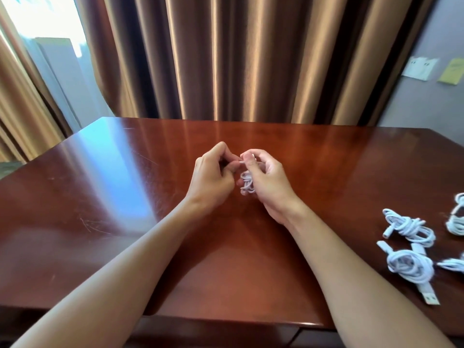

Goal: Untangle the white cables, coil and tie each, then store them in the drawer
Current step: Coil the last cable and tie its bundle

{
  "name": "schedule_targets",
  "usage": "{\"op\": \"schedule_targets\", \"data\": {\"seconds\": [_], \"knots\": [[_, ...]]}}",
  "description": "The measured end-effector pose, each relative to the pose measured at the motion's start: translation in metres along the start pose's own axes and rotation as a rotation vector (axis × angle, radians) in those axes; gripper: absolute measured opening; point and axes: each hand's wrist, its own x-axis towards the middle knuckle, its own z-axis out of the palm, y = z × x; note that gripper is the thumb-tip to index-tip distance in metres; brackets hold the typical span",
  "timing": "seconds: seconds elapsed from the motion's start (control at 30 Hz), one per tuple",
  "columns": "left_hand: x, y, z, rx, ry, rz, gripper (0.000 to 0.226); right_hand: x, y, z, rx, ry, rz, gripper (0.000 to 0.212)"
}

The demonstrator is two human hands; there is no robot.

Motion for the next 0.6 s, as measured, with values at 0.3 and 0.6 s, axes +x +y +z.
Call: {"op": "schedule_targets", "data": {"seconds": [0.3,0.6], "knots": [[0.002,0.003,0.009,-0.21,0.12,-0.207,0.032,0.008,-0.002,-0.013,-0.049,0.133,-0.006,0.027],[-0.002,0.013,0.006,-0.381,-0.006,-0.229,0.014,-0.01,-0.015,-0.049,-0.345,0.099,-0.064,0.025]]}}
